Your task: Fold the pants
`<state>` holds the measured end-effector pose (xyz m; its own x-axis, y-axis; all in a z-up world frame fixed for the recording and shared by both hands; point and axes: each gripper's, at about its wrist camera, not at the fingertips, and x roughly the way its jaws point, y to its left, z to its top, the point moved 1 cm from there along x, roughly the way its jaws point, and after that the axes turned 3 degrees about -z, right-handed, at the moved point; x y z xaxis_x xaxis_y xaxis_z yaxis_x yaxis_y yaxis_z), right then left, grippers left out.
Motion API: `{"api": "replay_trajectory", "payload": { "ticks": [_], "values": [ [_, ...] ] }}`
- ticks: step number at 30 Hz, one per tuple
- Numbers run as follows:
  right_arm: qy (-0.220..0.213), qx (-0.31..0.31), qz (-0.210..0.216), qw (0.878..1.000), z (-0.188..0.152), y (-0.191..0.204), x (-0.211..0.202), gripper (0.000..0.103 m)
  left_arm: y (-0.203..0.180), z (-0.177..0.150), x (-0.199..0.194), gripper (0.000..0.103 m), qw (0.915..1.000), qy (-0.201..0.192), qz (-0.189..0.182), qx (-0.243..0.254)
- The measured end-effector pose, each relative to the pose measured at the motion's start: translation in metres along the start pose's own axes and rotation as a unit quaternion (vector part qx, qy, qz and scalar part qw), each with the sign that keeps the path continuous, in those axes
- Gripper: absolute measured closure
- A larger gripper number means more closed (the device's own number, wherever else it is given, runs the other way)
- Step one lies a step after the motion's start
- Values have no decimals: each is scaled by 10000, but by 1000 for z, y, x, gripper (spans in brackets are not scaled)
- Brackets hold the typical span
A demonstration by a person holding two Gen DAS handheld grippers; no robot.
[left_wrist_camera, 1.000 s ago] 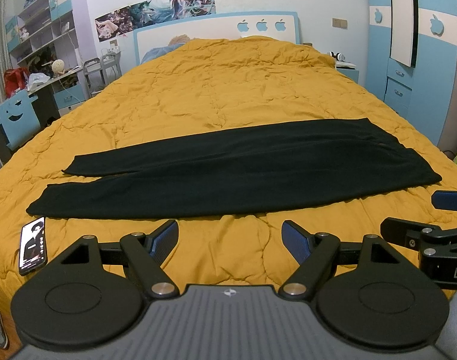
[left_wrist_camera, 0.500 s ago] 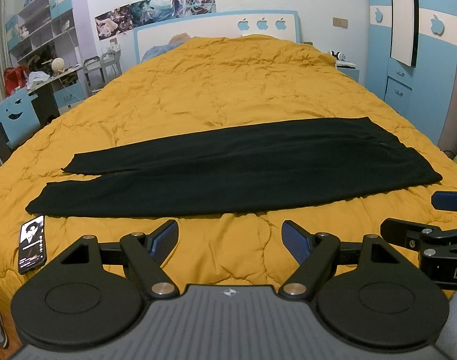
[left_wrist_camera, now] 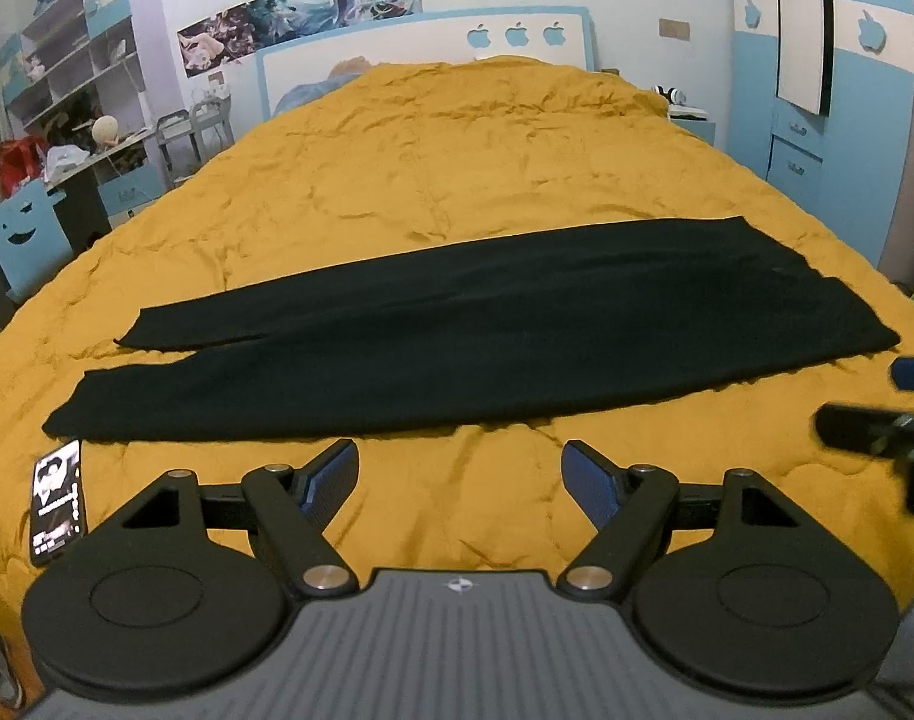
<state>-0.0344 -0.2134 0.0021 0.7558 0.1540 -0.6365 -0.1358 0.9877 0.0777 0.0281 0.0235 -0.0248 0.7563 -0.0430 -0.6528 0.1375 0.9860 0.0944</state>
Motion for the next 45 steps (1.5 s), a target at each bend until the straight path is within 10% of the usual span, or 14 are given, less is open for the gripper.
{"api": "replay_trajectory", "payload": {
  "ticks": [10, 18, 23, 33, 38, 40, 45],
  "values": [
    [-182, -473, -183, 9985, 10, -64, 33, 21, 43, 7, 51, 26, 9961, -28, -163, 867],
    [264, -750, -640, 9948, 28, -136, 66, 25, 78, -2, 96, 31, 9747, 232, 155, 2217],
    [570, -1070, -661, 9904, 30, -173, 84, 45, 102, -16, 121, 32, 9474, 698, 529, 3080],
    [1078, -1565, -694, 9793, 21, -199, 107, 46, 160, -29, 172, 32, 8799, 1571, 1147, 4336],
    [1126, -1977, -694, 9713, 14, -201, 108, 47, 183, -20, 188, 50, 8720, 1873, 1453, 4282],
    [1122, -2343, -634, 9636, 9, -199, 107, 47, 185, -16, 187, 73, 8745, 1890, 1515, 4201],
    [1131, -3400, -512, 9322, -1, -190, 107, 47, 190, -3, 175, 95, 9171, 1777, 1374, 3294]
  ]
}}
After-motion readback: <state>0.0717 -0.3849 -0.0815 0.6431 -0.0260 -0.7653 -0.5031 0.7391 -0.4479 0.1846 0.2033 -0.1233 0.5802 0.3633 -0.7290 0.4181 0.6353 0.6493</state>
